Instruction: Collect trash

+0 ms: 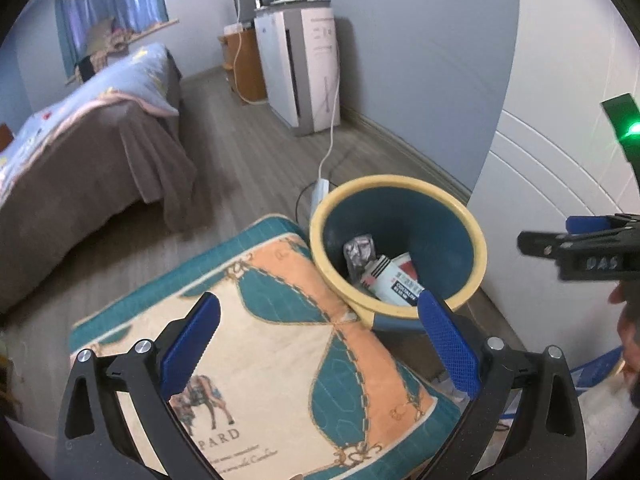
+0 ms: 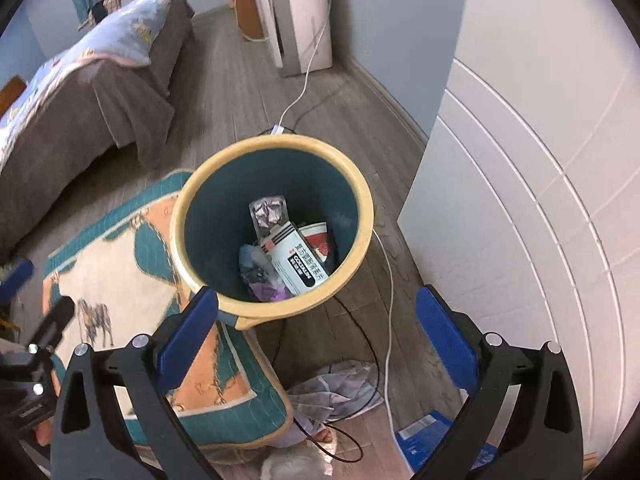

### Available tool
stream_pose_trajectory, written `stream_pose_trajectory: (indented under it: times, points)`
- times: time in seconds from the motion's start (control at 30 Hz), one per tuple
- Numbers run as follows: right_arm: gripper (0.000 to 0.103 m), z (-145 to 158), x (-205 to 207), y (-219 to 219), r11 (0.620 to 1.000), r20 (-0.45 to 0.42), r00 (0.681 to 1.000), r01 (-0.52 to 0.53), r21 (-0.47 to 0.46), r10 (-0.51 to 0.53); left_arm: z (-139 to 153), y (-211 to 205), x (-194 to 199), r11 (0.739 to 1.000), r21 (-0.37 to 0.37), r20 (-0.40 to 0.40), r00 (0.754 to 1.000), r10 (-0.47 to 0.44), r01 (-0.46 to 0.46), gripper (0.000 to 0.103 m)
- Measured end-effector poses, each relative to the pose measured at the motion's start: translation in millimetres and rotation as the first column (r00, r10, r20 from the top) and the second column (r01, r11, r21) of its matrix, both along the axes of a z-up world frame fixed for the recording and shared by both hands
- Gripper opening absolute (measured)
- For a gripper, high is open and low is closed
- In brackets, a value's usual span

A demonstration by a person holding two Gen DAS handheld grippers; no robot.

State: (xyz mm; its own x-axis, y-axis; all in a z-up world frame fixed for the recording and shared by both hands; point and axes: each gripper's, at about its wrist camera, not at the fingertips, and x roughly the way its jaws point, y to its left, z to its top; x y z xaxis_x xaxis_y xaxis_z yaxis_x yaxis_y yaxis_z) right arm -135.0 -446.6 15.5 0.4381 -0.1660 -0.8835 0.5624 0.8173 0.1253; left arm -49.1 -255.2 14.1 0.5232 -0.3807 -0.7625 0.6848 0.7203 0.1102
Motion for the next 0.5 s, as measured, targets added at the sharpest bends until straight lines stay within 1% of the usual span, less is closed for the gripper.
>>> stream_pose_trajectory:
  times: [0.13,0.3,0.5]
  points:
    - [0.097,-2,3,1,1.000,-0.008,1.000,-0.003,0.010,0.003,-5,3,5,1.000,0.022,0.005,1.000,0.016,-0.016,0.098]
    - [0.097,-1,9,10,0.999,-0.018,0.999,-0.045,-0.012,0.044,-5,8,10,0.999,0.015,-0.010,0.999,0.030,-0.030,0.098]
    - [0.097,0,12,15,0.997,-0.025,0.998,-0.065,-0.033,0.064,-4,9,10,0.999,0.019,-0.008,1.000,0.026,-0.026,0.098]
